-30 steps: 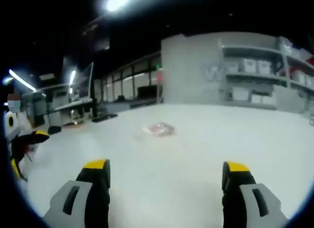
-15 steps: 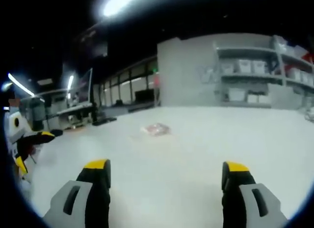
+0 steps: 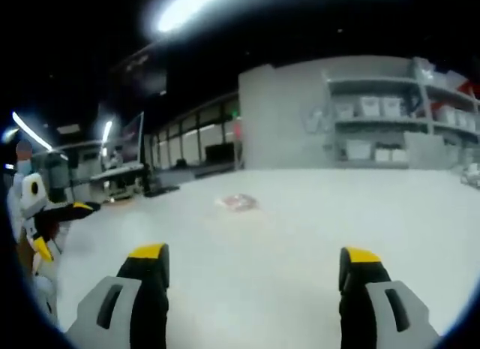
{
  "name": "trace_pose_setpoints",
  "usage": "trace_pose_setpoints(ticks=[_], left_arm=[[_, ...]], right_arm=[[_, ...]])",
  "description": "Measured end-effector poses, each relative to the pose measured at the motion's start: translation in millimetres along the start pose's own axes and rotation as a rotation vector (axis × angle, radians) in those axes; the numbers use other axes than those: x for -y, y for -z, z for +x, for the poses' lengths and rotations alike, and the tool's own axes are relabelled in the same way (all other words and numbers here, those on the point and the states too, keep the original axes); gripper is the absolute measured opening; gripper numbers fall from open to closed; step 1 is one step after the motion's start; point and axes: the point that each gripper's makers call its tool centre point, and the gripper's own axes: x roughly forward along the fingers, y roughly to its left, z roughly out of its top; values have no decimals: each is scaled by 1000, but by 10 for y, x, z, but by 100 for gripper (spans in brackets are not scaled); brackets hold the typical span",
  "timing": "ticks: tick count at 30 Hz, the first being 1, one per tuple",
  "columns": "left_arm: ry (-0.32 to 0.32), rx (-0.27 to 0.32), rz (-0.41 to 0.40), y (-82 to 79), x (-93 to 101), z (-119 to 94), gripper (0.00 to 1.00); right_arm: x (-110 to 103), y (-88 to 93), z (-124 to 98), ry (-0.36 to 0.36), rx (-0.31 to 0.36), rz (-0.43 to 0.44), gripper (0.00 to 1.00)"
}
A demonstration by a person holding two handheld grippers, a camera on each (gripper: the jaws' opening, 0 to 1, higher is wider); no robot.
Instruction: Open the resealable bag by pulling the two sides of the seal apart until the entire bag opening is separated and visibly accessible.
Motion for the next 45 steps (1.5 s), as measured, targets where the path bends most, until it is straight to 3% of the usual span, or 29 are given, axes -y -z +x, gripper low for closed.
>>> trace_pose_setpoints(ticks=[45], left_arm=[[7,1,4,31,53,7,94]], right_arm=[[93,62,-832,45,87,16,96]])
